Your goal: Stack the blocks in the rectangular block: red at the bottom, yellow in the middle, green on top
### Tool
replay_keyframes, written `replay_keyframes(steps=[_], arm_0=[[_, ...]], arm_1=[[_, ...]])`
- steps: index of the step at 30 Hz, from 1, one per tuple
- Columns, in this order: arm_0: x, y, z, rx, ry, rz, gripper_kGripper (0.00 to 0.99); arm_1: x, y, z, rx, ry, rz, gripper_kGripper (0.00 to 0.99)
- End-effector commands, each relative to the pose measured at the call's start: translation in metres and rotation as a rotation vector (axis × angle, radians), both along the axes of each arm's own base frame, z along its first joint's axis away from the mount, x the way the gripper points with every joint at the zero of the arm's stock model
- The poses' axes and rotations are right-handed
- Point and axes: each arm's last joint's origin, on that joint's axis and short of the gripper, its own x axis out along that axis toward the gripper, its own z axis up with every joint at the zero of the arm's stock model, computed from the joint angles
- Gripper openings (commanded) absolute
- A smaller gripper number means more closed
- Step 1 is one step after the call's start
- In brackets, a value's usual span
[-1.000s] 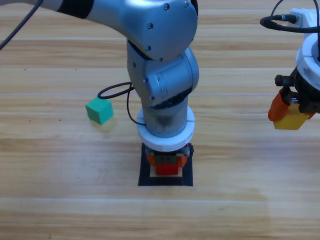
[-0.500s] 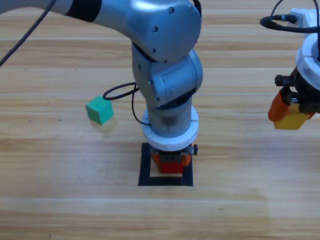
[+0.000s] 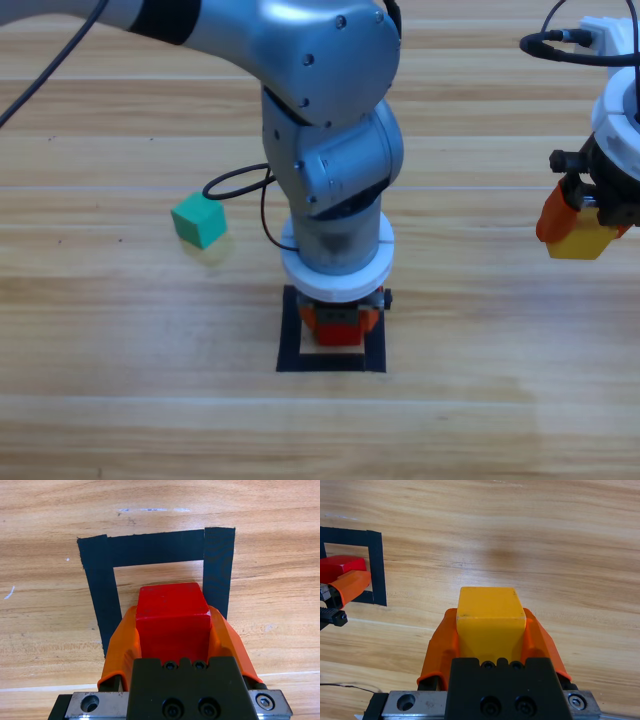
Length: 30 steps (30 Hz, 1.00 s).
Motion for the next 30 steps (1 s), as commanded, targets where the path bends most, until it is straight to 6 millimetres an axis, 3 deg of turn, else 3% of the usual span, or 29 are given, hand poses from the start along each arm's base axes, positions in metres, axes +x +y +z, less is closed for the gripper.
replay_keyframes(steps=[1,3,7,8,10,15,19,24,30], arm_0=[[0.006,0.013,-0.027,0.068,0.036,0.029,0.301],[0.006,0.013,-0.027,0.068,0.039,0.029,0.347],[0.006,0.013,-0.026,0.062,0.039,0.042,0.749],[0.006,0.013,-0.026,0.059,0.039,0.045,0.811],[0.006,0.013,-0.025,0.058,0.039,0.051,0.824],[0.006,0.014,-0.019,0.045,0.029,0.062,0.986],[0.005,0.014,-0.006,0.019,0.007,0.072,0.99],[0.002,0.022,0.05,-0.052,-0.125,0.101,0.99],[-0.027,0.068,0.143,-0.145,-0.334,0.151,0.99]], arm_1=[[0.0,0.009,-0.012,-0.033,0.025,0.034,0.028],[0.0,0.009,-0.012,-0.033,0.024,0.036,0.028],[0.0,0.009,-0.012,-0.033,0.024,0.036,0.026],[0.0,0.009,-0.011,-0.032,0.023,0.036,0.028],[0.0,0.009,-0.011,-0.032,0.023,0.037,0.026],[-0.001,0.009,-0.011,-0.032,0.022,0.039,0.026],[-0.004,0.006,-0.002,-0.015,0.003,0.037,0.028],[-0.01,0.006,0.007,-0.005,-0.013,0.041,0.028],[-0.018,0.014,0.007,-0.017,0.006,0.033,0.028]])
